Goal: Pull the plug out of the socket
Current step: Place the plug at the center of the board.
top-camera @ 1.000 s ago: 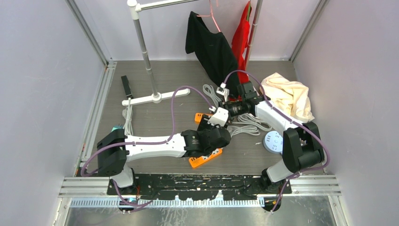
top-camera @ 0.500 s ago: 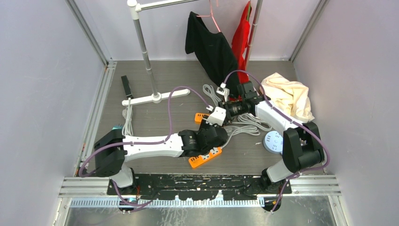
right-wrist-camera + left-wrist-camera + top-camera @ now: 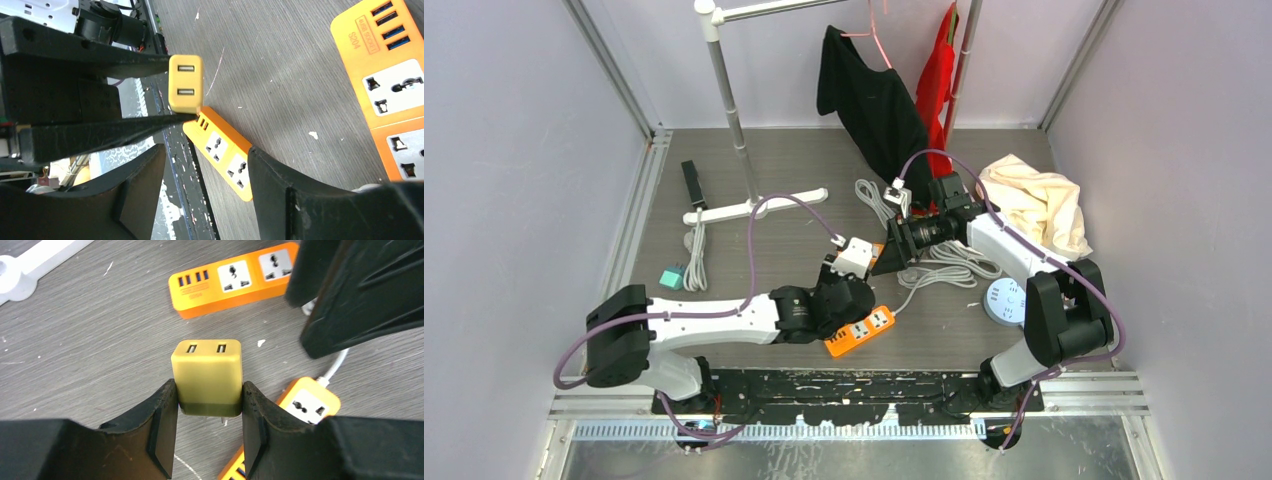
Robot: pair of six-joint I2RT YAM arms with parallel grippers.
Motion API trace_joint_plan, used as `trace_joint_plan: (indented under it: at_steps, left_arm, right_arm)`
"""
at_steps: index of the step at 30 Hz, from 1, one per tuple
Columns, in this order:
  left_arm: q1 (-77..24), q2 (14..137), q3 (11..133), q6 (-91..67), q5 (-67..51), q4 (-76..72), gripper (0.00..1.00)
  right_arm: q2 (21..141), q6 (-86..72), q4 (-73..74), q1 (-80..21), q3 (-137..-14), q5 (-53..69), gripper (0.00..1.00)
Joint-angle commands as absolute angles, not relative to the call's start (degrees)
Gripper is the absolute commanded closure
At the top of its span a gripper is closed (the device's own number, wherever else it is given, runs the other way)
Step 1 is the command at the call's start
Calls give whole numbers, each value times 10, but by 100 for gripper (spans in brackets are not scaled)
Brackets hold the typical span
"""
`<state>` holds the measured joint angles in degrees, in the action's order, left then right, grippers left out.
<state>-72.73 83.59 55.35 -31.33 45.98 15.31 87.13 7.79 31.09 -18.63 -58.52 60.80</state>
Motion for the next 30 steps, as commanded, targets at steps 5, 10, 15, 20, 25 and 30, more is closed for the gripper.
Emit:
trace_joint_plan:
  at_steps: [5,10,15,20,25,30]
  left_arm:
    - [-724,787,500,-373,533,202,100]
    - [-712,773,485,-445,561,274,100]
    - [-673,740,454,-501,549,310,100]
    - [-618,675,406,-538,512,311,100]
    - [-553,602,353,-566,478,308,100]
    - [-481,536,311,-594,437,319,100]
  right_arm:
    - [854,101,318,-177,-611,625,33]
    - [855,104,318,-175,-611,623,33]
    - [858,106,318,-175,-610,623,33]
    - [858,107,318,-173,-609,623,33]
    - [860,108,318,-173,-609,623,32]
    - [862,109,318,-173,-608,622,32]
